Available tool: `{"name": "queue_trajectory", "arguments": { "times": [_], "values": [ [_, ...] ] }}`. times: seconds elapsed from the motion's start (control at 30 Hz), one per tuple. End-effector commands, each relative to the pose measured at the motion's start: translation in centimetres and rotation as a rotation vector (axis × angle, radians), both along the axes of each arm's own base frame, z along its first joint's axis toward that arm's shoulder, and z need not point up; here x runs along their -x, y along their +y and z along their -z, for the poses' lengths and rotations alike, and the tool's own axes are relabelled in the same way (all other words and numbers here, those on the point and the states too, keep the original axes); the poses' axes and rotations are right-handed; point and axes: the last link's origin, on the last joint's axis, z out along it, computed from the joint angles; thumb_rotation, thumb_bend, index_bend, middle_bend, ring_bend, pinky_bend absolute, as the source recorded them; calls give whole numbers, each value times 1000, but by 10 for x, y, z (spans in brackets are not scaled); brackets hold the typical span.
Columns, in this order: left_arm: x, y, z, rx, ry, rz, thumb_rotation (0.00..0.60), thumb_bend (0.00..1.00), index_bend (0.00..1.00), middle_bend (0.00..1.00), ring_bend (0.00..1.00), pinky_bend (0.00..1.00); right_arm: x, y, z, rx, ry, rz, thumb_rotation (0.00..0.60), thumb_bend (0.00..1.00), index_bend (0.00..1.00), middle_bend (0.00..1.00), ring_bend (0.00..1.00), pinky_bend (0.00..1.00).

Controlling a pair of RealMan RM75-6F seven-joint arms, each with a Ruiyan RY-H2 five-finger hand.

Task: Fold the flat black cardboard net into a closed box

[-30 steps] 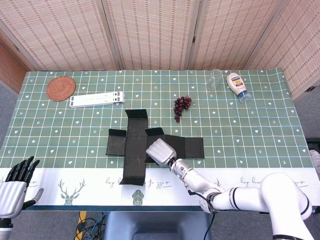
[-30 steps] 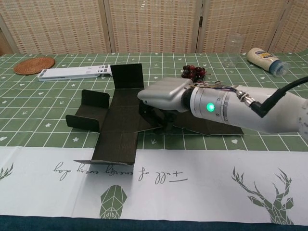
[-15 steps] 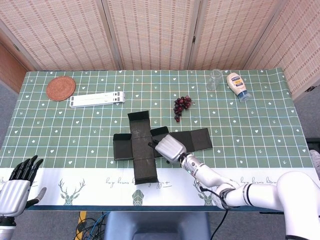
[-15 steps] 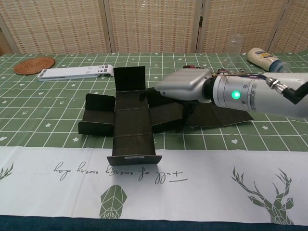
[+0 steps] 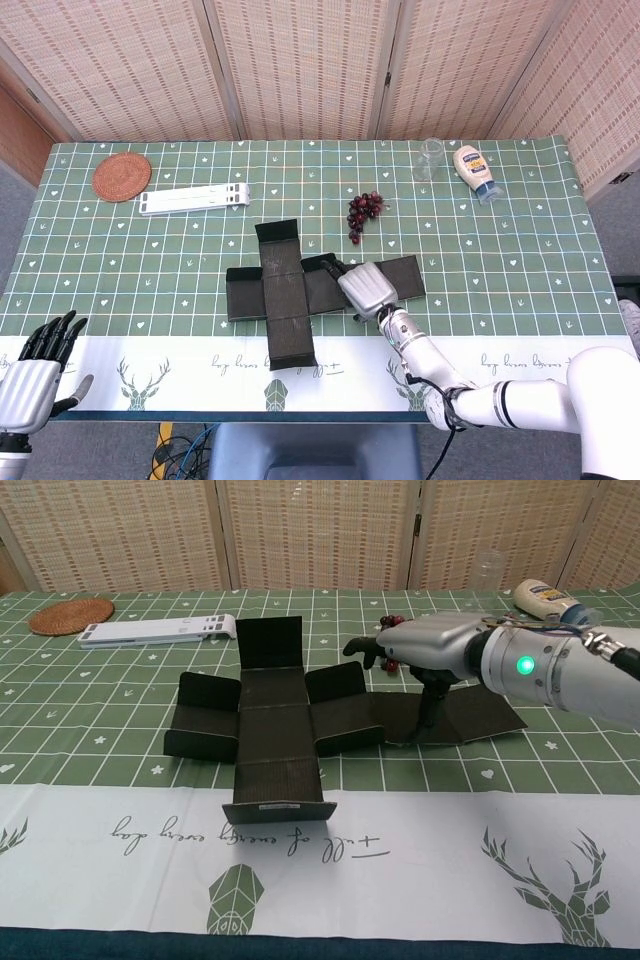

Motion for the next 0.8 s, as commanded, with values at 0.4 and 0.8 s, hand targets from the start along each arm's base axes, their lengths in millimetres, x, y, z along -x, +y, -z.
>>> {"name": "queue_trajectory", "arguments": {
  "times": [0.4,0.8],
  "values": [
    [-2,-2,3,8,-5,11,600,297,53,0,23,92,2,-19,2,22,163,164,600,88,0,139,834,1000],
    [2,-5,1,1,-8,-4,600,297,53,0,23,92,-8,-25,22,1,269,168,600,87,0,133,834,1000]
  ]
}}
